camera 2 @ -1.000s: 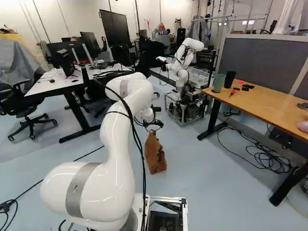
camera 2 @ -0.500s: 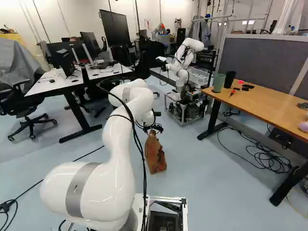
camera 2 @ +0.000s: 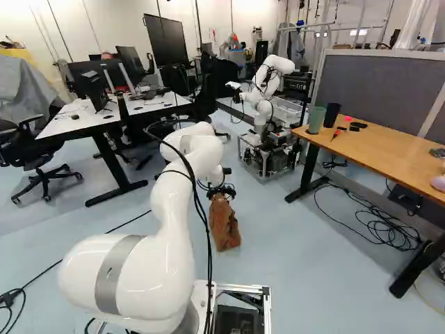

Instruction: Pick up the bag on the ground and place it on the table

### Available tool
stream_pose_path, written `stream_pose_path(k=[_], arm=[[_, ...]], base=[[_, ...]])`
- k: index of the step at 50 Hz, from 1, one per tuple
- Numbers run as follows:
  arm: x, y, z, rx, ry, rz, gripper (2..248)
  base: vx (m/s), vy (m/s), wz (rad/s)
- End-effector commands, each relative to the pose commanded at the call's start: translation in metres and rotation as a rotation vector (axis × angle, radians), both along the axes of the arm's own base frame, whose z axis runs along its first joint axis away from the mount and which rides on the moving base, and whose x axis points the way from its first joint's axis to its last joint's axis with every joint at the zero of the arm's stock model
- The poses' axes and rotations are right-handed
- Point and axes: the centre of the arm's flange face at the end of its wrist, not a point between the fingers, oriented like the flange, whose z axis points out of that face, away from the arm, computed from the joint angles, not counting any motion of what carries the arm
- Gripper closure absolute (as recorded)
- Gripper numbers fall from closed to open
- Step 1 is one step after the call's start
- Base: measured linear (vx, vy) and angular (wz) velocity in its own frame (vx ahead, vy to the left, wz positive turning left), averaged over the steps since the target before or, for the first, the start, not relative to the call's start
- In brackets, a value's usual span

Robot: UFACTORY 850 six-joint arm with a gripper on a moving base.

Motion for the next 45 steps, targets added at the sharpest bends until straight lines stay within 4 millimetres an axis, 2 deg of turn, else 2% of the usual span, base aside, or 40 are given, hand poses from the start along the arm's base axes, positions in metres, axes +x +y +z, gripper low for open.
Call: stream_pose_path(k=[18,45], arm=[[-0.001,-0.001,-0.027,-0.074,0.006,0.251,3],[-0.007,-0.002,-0.069,-0.097,0.055,0.314,3]], base=[[0.000,0.000,0.000],[0.000,0.000,0.000]])
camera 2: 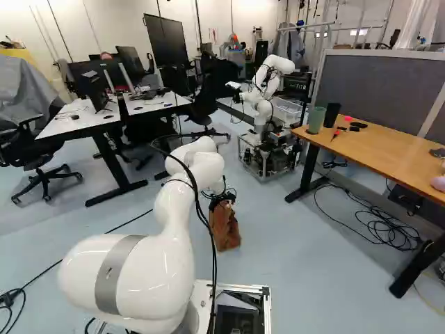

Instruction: Pick up the bag on the ground and place it on the table

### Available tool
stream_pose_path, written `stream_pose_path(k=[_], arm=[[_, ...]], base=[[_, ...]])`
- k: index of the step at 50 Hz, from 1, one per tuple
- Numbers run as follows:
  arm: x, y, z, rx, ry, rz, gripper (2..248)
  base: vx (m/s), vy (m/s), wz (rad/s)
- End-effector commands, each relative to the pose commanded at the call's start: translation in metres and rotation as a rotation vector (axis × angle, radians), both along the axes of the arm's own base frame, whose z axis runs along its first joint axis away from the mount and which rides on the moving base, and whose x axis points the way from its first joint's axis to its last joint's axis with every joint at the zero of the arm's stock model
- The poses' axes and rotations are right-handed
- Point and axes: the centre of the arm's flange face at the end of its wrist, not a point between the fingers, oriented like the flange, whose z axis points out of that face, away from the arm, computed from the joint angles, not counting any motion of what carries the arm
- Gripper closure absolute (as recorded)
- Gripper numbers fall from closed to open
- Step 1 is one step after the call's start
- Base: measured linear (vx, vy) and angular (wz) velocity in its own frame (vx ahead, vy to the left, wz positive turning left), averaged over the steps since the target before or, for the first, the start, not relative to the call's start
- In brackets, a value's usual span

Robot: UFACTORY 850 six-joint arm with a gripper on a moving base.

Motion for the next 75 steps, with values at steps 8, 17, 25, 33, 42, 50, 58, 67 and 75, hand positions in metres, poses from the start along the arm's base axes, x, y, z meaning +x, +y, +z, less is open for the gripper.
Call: stream_pose_path(k=[8,17,25,33,42,50,58,67,75], arm=[[-0.003,0.000,-0.011,-0.004,0.021,-0.001,3],[-0.004,-0.001,-0.014,-0.006,0.025,-0.002,3],[-0.004,-0.001,-0.014,-0.005,0.025,-0.002,5],[-0.004,-0.001,-0.014,-0.005,0.025,-0.002,77],[-0.004,-0.001,-0.014,-0.005,0.025,-0.002,115],[-0.004,-0.001,-0.014,-0.005,0.025,-0.002,191],[-0.004,-0.001,-0.014,-0.005,0.025,-0.002,226],[-0.004,-0.001,-0.014,-0.005,0.025,-0.002,229],[-0.004,0.000,-0.014,-0.004,0.025,-0.006,229]], base=[[0.000,0.000,0.000],[0.000,0.000,0.000],[0.000,0.000,0.000],[0.000,0.000,0.000],[0.000,0.000,0.000],[0.000,0.000,0.000],[0.000,0.000,0.000],[0.000,0.000,0.000],[0.000,0.000,0.000]])
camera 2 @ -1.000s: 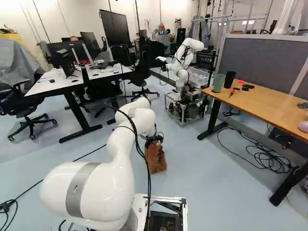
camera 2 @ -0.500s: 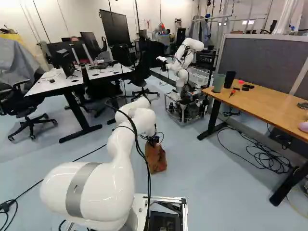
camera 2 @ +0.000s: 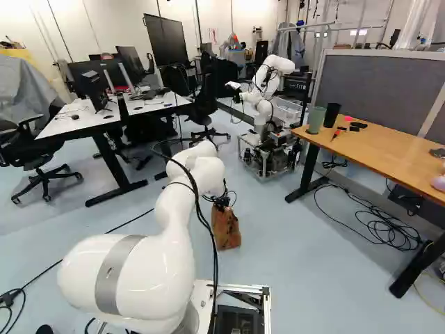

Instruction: Pick up the bag on the ground and place it on the table

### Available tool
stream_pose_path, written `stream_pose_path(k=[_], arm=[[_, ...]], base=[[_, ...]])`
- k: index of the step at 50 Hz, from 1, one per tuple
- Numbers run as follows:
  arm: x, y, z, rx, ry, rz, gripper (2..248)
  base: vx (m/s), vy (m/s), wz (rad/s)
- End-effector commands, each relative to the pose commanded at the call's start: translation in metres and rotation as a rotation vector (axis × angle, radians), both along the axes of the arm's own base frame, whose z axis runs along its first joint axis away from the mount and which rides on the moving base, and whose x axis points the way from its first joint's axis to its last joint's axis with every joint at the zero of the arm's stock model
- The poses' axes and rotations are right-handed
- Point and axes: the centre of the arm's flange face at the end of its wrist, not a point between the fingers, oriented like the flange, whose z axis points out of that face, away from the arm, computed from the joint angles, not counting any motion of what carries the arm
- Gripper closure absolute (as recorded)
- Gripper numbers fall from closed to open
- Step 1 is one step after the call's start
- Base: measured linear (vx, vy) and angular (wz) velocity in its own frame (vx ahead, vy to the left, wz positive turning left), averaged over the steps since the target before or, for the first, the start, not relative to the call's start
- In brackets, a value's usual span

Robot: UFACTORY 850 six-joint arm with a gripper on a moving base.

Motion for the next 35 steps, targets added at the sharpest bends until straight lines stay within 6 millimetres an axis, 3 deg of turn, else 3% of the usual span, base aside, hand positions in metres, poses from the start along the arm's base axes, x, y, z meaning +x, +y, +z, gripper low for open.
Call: stream_pose_path(k=[35], arm=[[-0.0002,0.0011,-0.0001,0.024,0.000,-0.067,229]], base=[[0.000,0.000,0.000]])
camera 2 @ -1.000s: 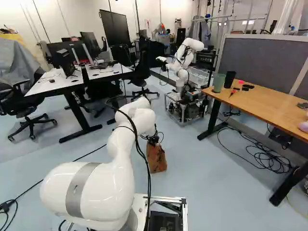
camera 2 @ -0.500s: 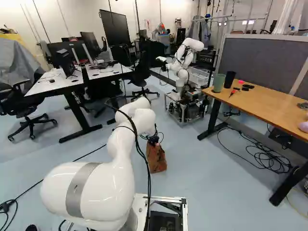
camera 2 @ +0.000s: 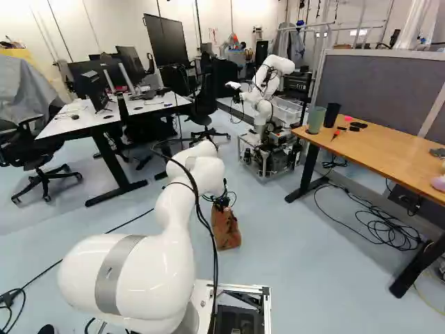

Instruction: Pick up the bag on the ground and place it on the table

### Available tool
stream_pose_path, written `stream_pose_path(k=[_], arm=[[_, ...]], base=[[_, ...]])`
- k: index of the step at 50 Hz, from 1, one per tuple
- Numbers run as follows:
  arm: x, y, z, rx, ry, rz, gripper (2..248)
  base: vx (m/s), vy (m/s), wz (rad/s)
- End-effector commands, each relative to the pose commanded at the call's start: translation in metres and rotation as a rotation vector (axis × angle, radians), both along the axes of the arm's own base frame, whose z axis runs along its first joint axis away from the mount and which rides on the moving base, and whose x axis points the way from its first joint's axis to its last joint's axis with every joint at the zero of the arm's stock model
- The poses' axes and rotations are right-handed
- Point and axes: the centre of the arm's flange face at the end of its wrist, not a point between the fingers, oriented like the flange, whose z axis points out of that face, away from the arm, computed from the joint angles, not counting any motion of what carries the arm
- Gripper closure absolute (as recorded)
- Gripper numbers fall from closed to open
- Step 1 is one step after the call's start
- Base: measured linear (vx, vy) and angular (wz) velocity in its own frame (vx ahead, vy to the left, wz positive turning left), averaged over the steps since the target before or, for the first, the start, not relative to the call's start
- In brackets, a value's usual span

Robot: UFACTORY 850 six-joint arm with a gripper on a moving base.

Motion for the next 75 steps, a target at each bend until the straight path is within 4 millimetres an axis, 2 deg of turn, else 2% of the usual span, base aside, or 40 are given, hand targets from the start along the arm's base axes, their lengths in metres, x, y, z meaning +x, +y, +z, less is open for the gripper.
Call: stream_pose_path(k=[13,75], arm=[[0.001,0.000,0.010,0.010,0.002,-0.027,229],[0.000,0.003,0.102,0.060,0.040,-0.172,229]], base=[[0.000,0.000,0.000],[0.000,0.000,0.000]])
